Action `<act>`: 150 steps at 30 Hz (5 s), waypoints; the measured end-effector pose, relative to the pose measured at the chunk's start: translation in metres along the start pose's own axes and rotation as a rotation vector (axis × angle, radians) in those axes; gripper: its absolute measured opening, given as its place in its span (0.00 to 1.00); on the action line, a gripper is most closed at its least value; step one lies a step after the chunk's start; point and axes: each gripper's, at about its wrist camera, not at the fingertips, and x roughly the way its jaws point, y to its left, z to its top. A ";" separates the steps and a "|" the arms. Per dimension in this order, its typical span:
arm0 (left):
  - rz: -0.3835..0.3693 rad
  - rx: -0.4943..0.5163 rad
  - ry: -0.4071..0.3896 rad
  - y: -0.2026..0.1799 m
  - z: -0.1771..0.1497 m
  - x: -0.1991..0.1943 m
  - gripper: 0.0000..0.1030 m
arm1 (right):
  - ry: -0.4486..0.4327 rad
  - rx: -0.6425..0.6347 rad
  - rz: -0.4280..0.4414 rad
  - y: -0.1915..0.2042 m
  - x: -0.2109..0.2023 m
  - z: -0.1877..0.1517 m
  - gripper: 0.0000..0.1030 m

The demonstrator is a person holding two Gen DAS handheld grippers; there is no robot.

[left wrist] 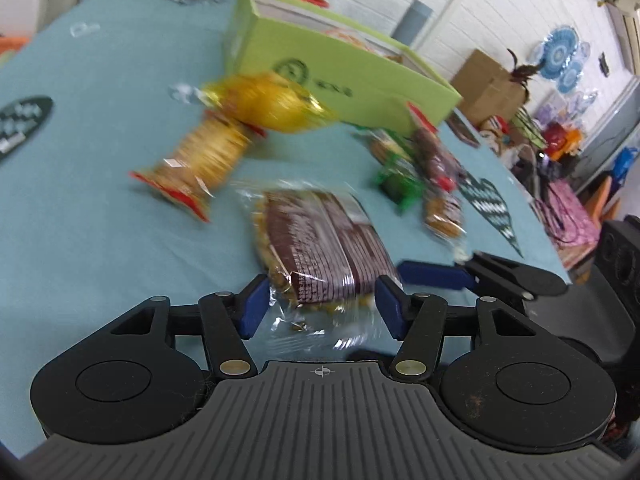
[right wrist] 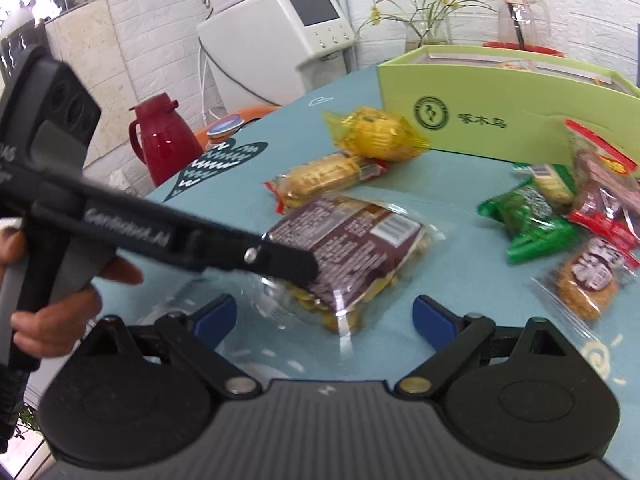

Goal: Organize snacks
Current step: 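Move the left gripper to the brown pastry pack and grasp it, then carry the brown pastry pack with the left gripper and release it into the box, then move the left gripper to the round pastry pack and grasp it, then carry the round pastry pack with the left gripper and release it into the box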

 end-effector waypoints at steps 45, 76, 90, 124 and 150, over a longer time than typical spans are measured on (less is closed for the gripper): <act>0.064 0.030 -0.171 -0.070 0.068 -0.006 0.30 | -0.240 -0.111 -0.167 -0.007 -0.033 0.053 0.83; 0.089 0.152 -0.297 -0.045 0.209 0.035 0.52 | -0.297 -0.146 -0.219 -0.113 -0.006 0.166 0.90; -0.040 0.188 -0.017 -0.116 0.073 0.090 0.33 | -0.174 0.133 -0.240 -0.102 -0.061 -0.005 0.91; 0.052 0.150 0.025 -0.119 0.023 0.071 0.34 | -0.138 0.092 -0.183 -0.067 -0.066 -0.024 0.76; 0.022 0.146 0.058 -0.117 0.019 0.087 0.26 | -0.123 0.077 -0.221 -0.057 -0.052 -0.026 0.73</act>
